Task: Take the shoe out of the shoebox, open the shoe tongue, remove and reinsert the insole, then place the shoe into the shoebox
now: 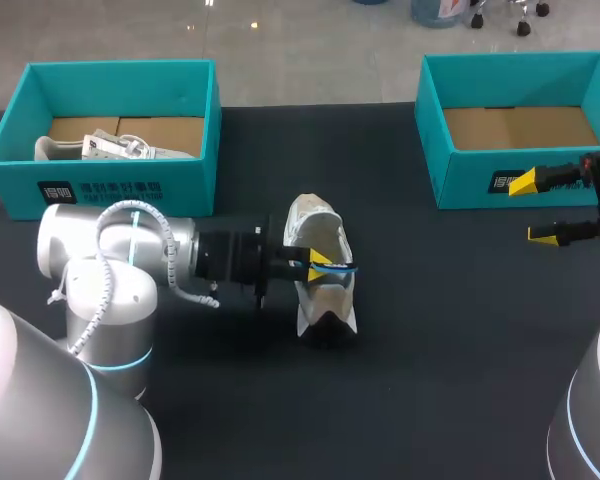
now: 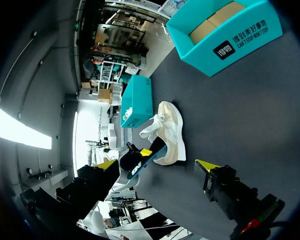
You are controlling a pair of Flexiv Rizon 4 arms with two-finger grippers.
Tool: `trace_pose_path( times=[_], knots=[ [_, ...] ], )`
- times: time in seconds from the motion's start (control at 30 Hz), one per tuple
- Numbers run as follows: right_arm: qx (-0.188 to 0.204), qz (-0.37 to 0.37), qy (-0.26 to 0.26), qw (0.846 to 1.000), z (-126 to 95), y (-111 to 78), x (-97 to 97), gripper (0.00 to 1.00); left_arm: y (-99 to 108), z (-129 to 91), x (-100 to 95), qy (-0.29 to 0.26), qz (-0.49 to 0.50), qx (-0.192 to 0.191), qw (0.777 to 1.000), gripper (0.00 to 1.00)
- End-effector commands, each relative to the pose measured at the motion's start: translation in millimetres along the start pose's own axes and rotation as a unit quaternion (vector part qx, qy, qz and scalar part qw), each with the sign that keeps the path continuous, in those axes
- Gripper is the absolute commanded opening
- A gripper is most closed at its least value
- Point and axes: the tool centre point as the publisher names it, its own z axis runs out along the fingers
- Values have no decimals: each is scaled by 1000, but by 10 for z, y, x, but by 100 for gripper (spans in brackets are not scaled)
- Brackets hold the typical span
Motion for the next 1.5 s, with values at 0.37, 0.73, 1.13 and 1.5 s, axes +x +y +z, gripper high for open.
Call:
trace_pose_path(
  times=[0.37, 0.73, 1.13, 1.5],
  knots=[
    [-1, 1, -2, 1000, -1, -13, 5, 100, 293, 24, -81, 13, 17, -7, 1000, 0],
    [-1, 1, -2, 1000, -1, -13, 5, 100, 458, 53, -84, 17, 0, -18, 1000, 2],
    [-1, 1, -2, 1000, -1, -13, 5, 100, 141, -114, -95, 0, 25, -11, 1000, 33],
    [-1, 1, -2, 1000, -1, -13, 5, 100, 372, -38, -33, 25, 30, -30, 999, 0]
  ],
)
